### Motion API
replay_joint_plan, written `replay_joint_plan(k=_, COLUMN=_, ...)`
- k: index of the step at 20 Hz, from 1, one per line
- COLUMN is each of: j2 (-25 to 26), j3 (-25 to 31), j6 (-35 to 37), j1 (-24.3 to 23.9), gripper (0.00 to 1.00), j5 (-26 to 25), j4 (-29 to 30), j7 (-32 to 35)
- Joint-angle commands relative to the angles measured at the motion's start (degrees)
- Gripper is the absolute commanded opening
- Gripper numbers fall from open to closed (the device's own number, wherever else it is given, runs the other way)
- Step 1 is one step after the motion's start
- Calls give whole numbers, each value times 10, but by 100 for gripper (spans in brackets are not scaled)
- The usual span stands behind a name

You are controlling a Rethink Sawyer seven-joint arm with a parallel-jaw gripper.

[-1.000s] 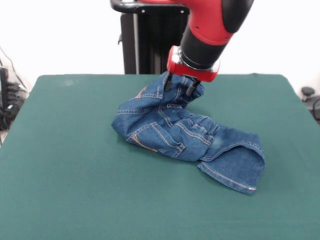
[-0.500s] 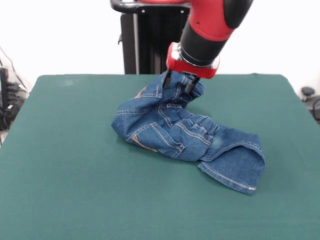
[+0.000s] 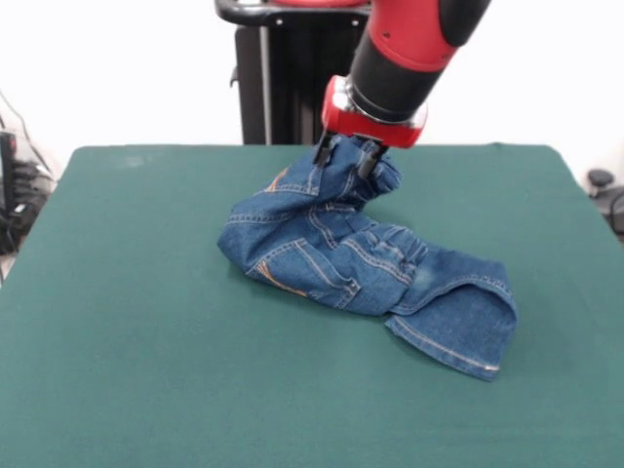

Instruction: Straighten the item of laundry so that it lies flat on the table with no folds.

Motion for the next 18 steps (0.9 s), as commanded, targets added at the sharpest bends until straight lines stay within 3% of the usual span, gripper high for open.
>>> replay_joint_plan(k=1, j2=21, j3=58, j6=68, j1=6, gripper=100, j5=-32, j4=-27, j7=27)
replay_joint_plan(k=18, j2=50, j3=56, j6=126, j1=9, gripper=100, j5=-64, j4=-76, j7=39)
